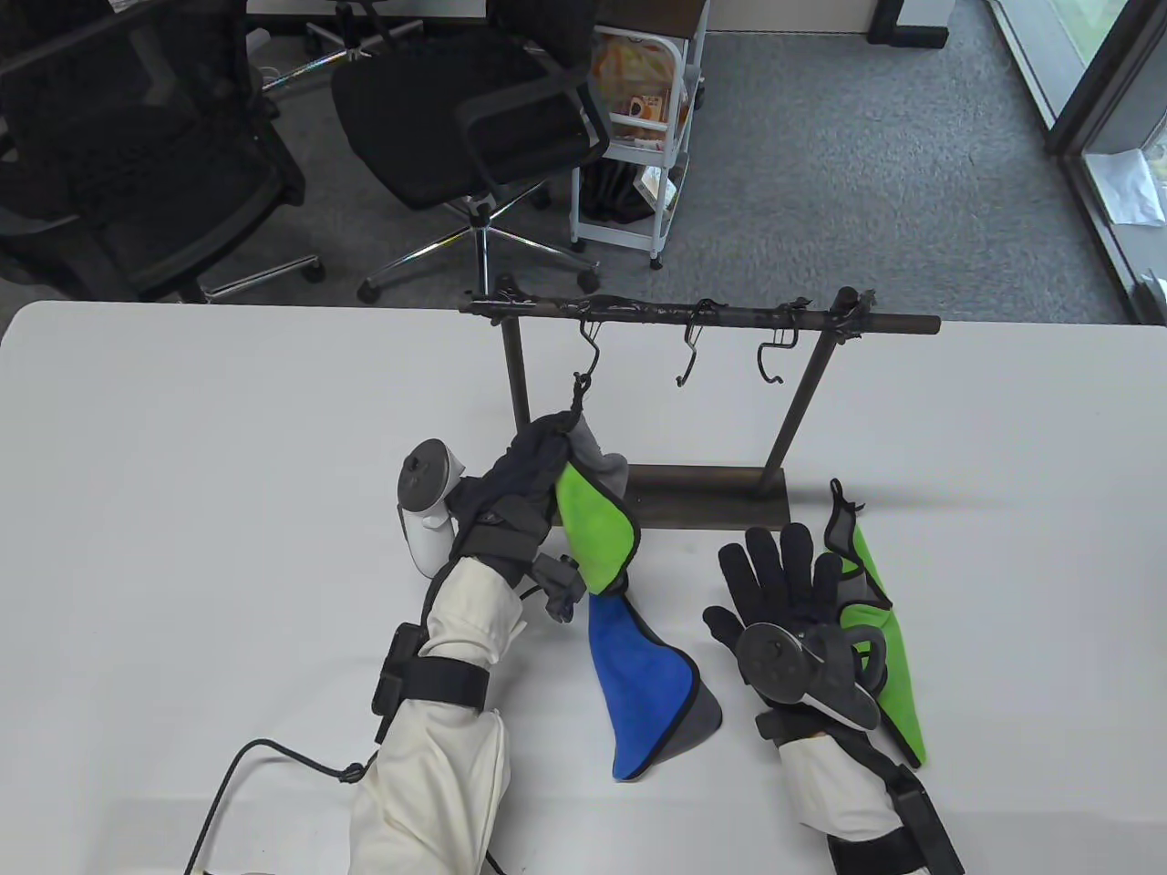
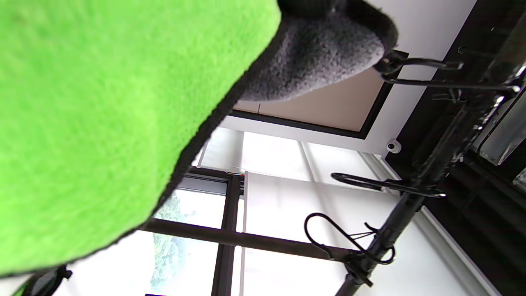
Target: Hook hand towel onto s-hook
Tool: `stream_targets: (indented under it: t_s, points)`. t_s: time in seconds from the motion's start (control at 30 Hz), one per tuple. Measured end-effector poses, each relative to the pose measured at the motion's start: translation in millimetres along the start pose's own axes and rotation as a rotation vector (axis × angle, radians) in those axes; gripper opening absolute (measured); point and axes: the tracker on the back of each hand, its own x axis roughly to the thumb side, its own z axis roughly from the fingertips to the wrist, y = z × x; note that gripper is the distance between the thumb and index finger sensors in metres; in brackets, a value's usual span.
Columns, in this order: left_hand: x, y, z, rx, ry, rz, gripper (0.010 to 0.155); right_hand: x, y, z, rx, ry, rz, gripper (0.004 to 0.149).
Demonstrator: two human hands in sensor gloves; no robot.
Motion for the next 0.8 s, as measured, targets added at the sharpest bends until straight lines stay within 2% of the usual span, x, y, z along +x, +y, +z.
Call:
stream_targets:
  t_s: [0.3,0.5,0.8]
  points:
    - [5,5,3,0.07,0.038,-0.193,0.056,0,0,0,0.003,-0.001,0.0,0.067]
    - [29,11,15,0.122,0.012,-0.341,0.063,0,0,0,0.002,0.002,-0.003,0.067]
    - [70,14,41,0.14,-0.091,-0.361,0.062,0,1,0,0.003,0.003,-0.006,0.067]
